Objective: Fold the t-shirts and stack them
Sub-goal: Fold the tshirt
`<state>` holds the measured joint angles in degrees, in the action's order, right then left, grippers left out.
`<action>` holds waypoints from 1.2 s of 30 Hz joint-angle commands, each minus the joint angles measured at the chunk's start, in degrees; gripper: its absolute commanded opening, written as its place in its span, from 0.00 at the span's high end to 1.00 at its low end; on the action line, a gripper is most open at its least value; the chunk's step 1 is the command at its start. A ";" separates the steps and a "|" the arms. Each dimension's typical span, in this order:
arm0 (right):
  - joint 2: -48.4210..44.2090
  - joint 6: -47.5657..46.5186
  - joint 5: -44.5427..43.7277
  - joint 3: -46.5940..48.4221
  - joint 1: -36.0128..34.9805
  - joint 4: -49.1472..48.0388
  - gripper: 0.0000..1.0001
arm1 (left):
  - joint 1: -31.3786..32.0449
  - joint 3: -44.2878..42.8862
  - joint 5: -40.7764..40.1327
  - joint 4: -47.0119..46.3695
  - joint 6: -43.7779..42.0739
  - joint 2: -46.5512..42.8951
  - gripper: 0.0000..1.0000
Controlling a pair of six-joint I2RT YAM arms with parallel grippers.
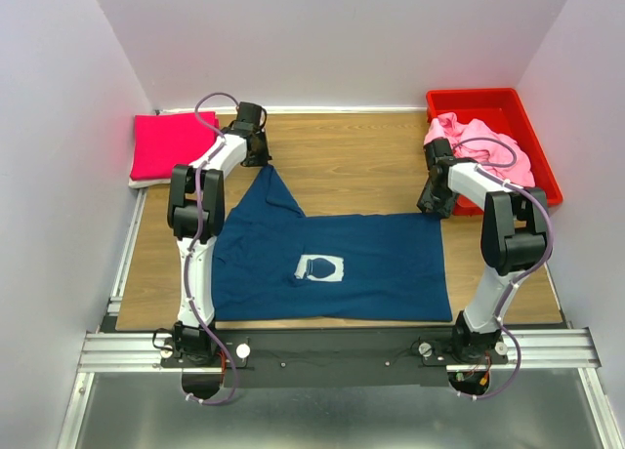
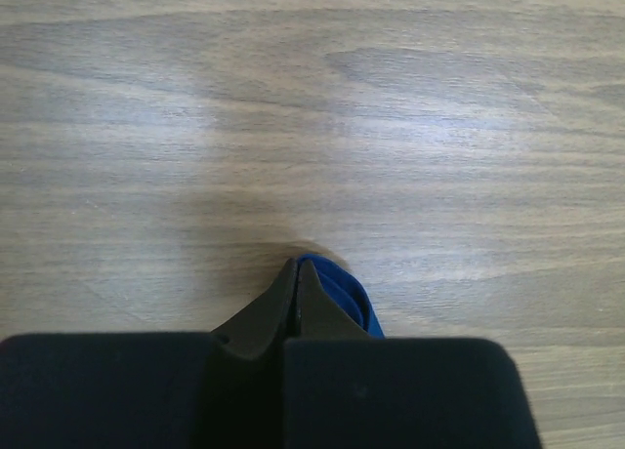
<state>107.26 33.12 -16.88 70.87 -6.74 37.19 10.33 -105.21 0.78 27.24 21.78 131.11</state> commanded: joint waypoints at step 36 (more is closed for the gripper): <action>6.20 -6.23 4.40 5.33 1.56 -2.12 0.81 | -0.92 -8.68 6.78 -3.34 -3.23 -1.83 1.00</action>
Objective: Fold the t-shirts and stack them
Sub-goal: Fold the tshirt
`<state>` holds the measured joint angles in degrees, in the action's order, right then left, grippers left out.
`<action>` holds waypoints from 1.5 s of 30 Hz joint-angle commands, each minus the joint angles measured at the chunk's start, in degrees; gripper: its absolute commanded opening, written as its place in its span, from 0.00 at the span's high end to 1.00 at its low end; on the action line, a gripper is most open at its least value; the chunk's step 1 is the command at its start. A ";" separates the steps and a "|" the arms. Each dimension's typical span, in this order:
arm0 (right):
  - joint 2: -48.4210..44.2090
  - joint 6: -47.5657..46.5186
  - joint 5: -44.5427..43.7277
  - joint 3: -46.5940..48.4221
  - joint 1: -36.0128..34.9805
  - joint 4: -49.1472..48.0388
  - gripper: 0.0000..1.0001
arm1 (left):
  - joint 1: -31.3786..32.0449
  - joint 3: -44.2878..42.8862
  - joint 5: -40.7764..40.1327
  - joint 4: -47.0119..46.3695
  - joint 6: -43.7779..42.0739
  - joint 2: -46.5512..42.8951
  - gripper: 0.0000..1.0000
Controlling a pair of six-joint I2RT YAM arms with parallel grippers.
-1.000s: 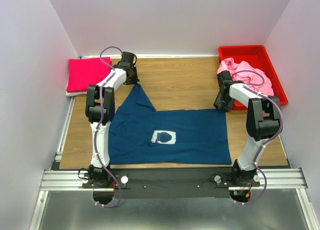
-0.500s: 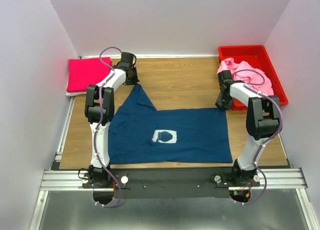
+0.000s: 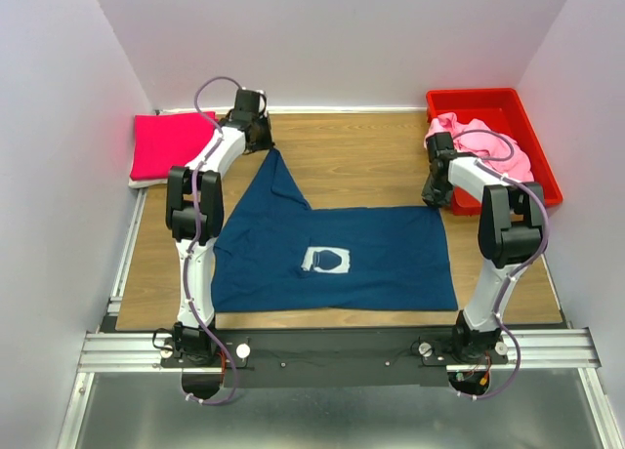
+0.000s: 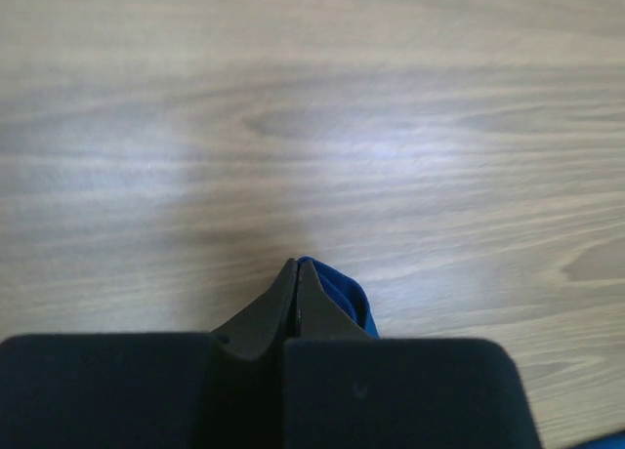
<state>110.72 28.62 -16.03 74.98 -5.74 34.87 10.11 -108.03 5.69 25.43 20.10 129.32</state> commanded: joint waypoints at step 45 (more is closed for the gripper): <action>-3.49 -6.65 3.99 8.97 -2.26 6.00 1.00 | -9.05 38.39 9.96 -6.01 -5.51 -40.44 1.00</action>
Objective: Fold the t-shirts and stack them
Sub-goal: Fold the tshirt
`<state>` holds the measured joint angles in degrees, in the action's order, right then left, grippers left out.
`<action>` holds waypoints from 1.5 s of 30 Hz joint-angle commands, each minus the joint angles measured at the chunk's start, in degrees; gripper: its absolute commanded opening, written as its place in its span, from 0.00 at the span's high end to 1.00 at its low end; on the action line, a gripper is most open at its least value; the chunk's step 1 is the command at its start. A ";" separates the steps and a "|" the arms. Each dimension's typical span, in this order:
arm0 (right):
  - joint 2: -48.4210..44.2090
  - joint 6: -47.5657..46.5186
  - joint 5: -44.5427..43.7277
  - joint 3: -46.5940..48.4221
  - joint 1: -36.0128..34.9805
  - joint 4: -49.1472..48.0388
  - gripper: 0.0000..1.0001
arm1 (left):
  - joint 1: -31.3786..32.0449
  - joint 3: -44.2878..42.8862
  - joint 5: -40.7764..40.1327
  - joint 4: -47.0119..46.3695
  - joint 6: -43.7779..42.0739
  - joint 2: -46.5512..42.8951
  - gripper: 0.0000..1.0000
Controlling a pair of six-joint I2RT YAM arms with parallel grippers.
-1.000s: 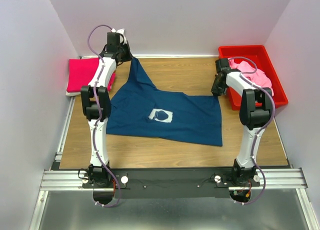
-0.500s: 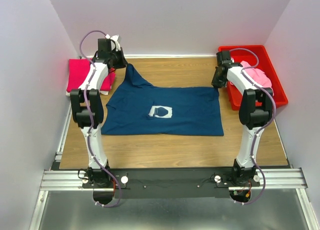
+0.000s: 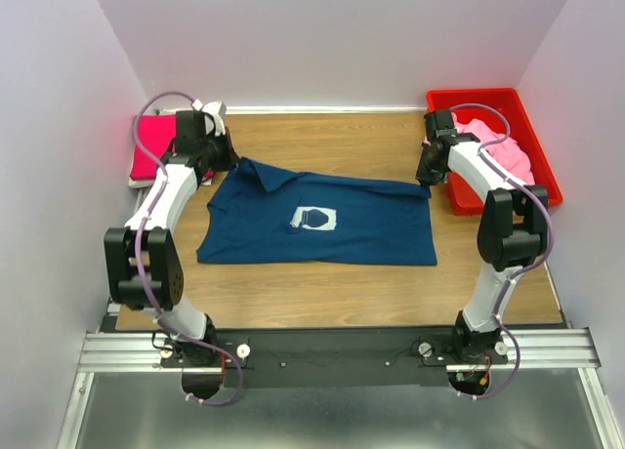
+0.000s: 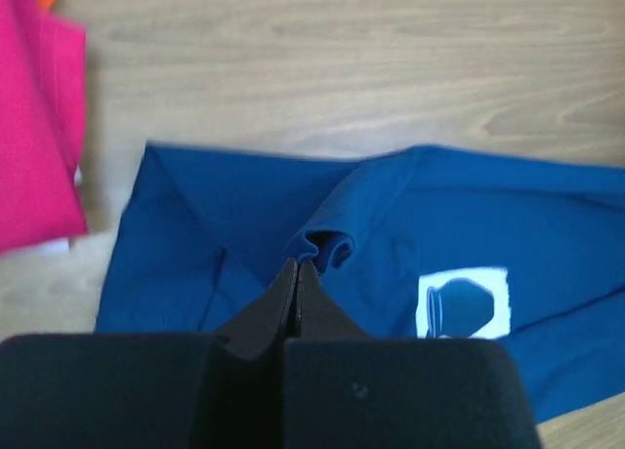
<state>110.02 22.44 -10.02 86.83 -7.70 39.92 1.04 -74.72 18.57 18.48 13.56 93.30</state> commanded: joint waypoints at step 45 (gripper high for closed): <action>-15.72 3.32 -3.08 -18.37 -2.32 -0.81 0.44 | -0.07 25.59 -12.15 17.29 13.42 -30.98 0.99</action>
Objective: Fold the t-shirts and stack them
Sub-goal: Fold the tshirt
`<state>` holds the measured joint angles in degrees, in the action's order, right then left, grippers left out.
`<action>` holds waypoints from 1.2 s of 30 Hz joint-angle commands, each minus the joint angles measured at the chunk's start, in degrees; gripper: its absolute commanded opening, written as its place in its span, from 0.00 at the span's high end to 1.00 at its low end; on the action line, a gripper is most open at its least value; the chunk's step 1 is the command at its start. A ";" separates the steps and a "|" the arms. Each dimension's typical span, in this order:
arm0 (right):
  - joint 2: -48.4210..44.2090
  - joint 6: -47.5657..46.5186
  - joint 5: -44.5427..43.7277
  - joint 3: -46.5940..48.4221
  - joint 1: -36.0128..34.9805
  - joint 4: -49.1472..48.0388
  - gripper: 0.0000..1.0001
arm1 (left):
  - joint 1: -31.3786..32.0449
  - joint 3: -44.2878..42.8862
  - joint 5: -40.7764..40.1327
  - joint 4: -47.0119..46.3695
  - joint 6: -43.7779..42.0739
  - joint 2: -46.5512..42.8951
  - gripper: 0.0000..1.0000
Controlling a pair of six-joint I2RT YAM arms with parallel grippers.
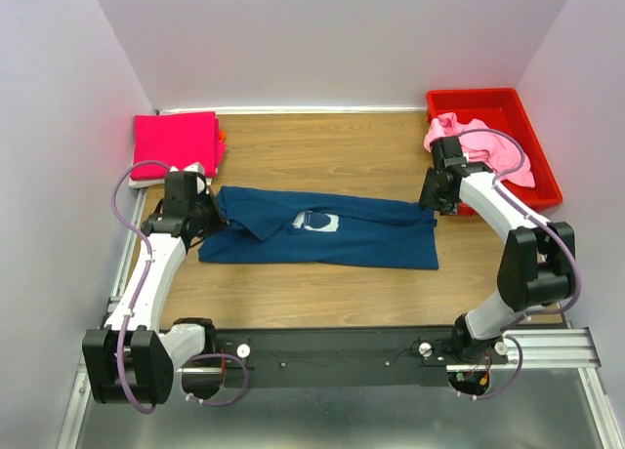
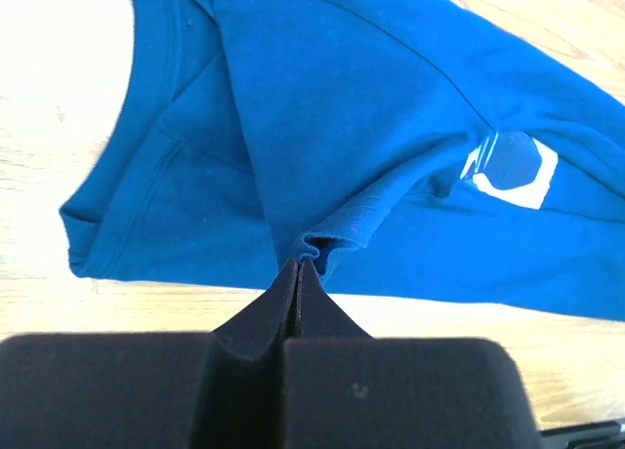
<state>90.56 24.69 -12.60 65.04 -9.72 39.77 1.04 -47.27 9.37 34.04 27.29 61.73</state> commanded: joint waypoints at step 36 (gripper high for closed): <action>4.01 0.10 4.43 -5.97 -1.27 -1.18 0.44 | -2.27 0.77 -8.31 7.62 -3.29 6.21 1.00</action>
<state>95.24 25.02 -6.28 60.47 -10.55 36.34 -0.80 -47.53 4.38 39.29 25.12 68.20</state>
